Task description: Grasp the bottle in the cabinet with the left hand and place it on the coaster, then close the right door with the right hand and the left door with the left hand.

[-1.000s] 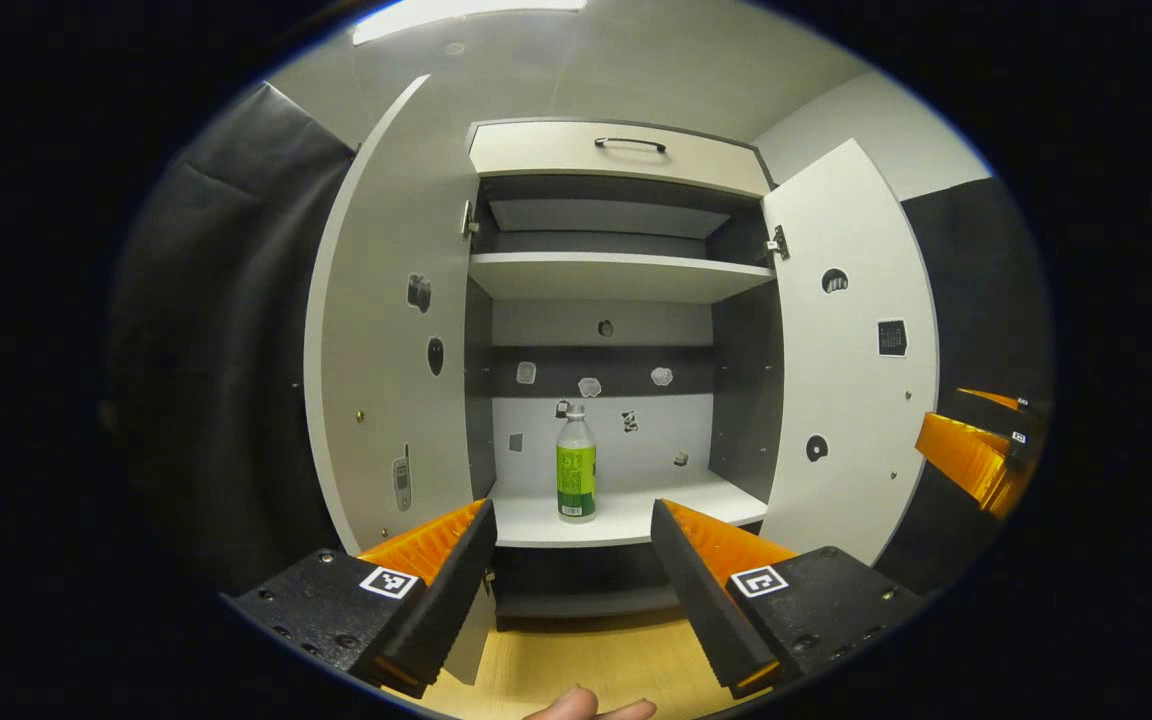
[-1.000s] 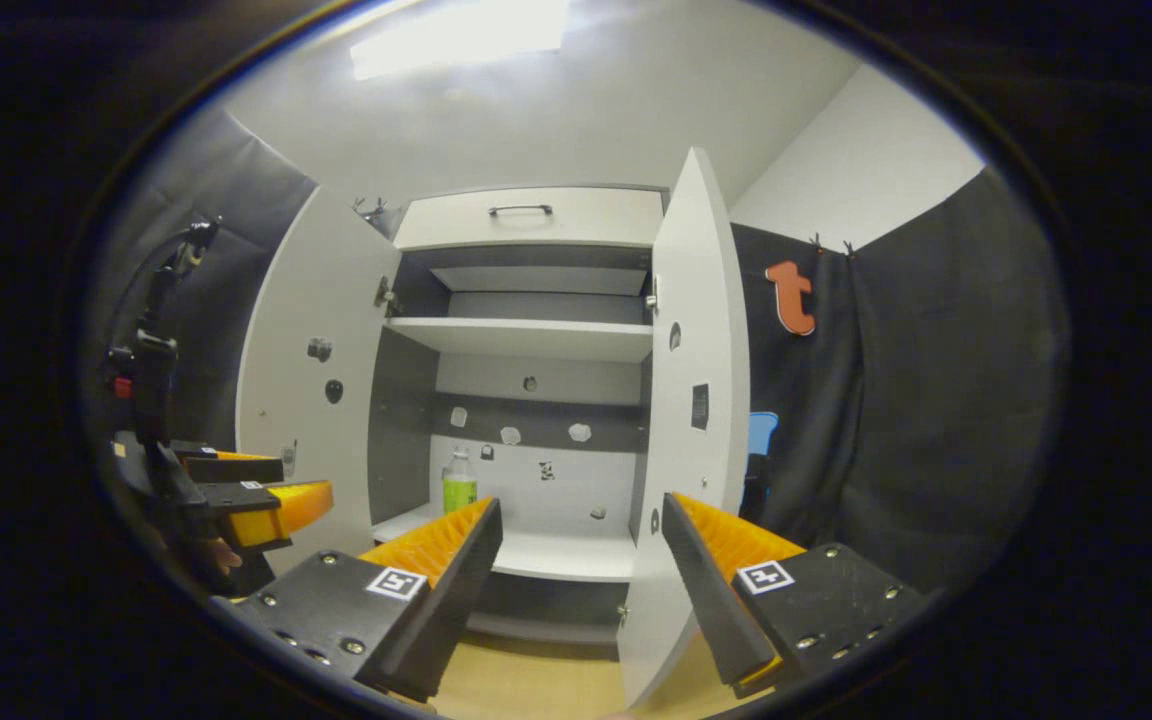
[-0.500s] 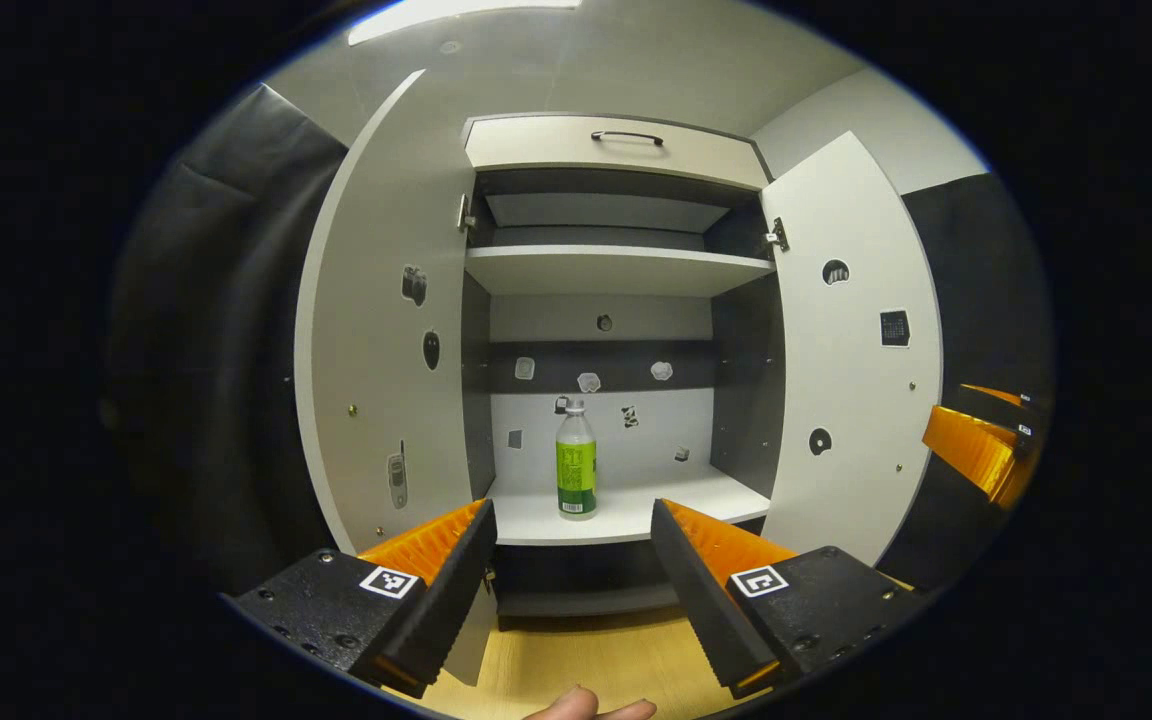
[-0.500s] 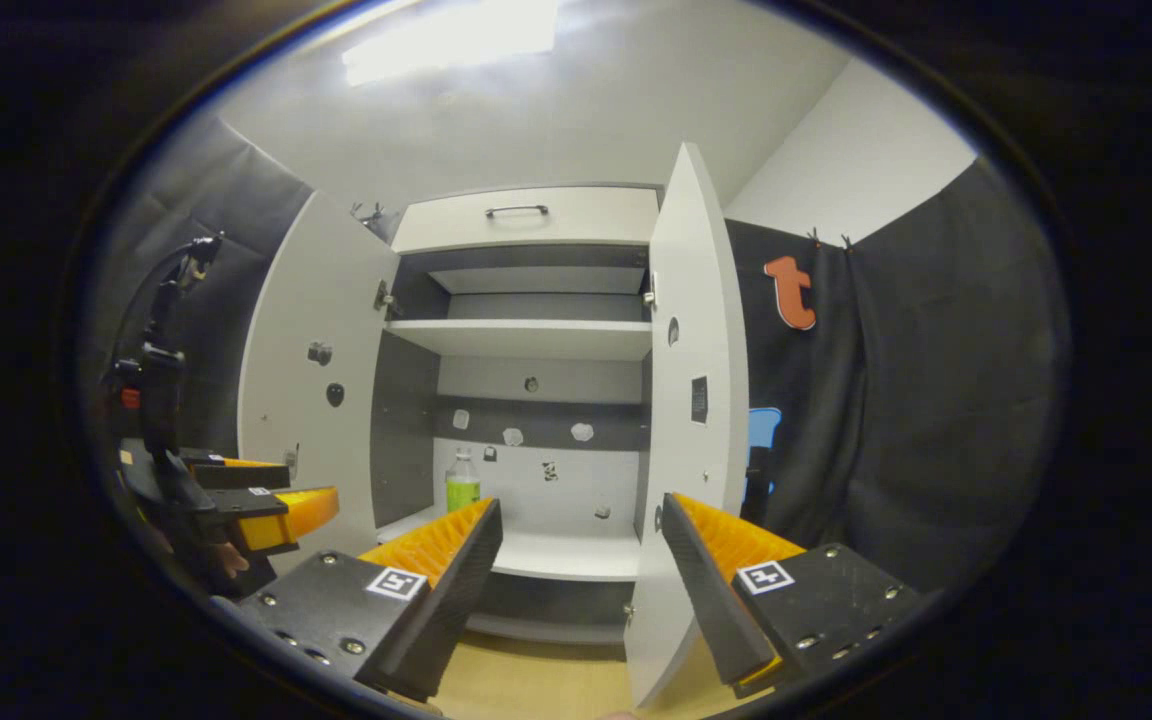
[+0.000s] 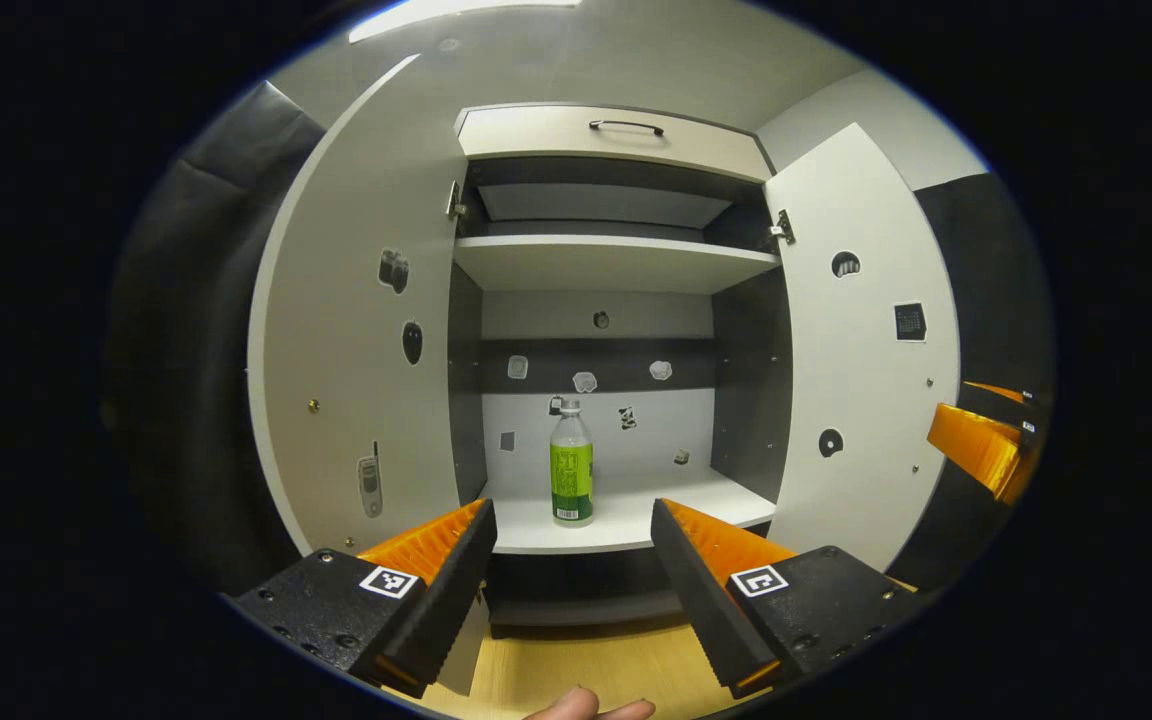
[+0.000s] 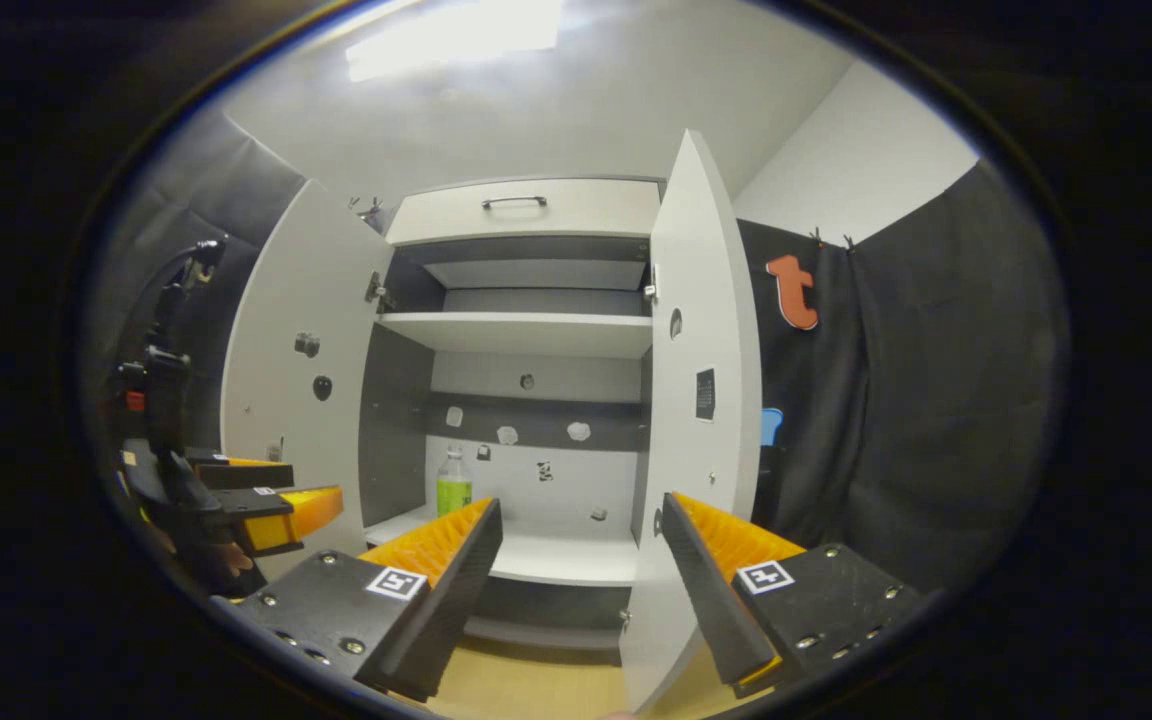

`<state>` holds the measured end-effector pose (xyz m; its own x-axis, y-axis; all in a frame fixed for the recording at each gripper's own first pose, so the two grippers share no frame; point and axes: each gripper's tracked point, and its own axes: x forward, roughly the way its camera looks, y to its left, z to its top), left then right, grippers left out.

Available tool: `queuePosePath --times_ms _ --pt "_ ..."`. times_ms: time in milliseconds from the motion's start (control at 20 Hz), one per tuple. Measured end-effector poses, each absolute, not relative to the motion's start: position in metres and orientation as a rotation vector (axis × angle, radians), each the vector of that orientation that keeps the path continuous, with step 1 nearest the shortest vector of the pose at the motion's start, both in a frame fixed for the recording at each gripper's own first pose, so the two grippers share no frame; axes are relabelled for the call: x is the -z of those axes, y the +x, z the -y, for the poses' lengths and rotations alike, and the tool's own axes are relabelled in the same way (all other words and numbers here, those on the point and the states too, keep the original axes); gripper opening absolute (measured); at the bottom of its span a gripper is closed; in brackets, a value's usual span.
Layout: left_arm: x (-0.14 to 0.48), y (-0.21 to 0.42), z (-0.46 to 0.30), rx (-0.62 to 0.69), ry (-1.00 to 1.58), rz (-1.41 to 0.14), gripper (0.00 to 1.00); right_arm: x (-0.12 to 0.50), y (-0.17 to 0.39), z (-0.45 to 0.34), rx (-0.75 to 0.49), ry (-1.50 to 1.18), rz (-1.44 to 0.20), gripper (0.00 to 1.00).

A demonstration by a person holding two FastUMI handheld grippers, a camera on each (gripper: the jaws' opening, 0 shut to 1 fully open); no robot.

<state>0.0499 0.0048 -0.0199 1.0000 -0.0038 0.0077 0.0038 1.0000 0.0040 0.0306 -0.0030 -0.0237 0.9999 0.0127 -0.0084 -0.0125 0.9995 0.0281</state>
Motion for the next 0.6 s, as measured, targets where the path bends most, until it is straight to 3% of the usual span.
queuePosePath --times_ms 50,250,300,400,600 --pt "0.023 0.057 -0.006 0.000 0.003 0.005 0.98 0.025 0.034 0.005 -0.012 0.026 -0.007 0.94" --pt "0.031 0.097 -0.010 -0.011 -0.006 -0.002 0.98 0.034 0.048 0.005 -0.012 0.010 -0.016 0.97" --pt "0.033 0.109 -0.011 -0.016 -0.004 -0.003 0.98 0.035 0.051 0.003 -0.019 0.014 -0.014 0.94" --pt "0.036 0.134 -0.013 -0.019 0.003 -0.002 0.98 0.036 0.053 0.000 -0.043 0.018 0.000 0.97" --pt "0.044 0.185 -0.014 -0.013 0.005 0.012 0.98 0.047 0.052 0.005 -0.042 0.053 -0.012 0.94"
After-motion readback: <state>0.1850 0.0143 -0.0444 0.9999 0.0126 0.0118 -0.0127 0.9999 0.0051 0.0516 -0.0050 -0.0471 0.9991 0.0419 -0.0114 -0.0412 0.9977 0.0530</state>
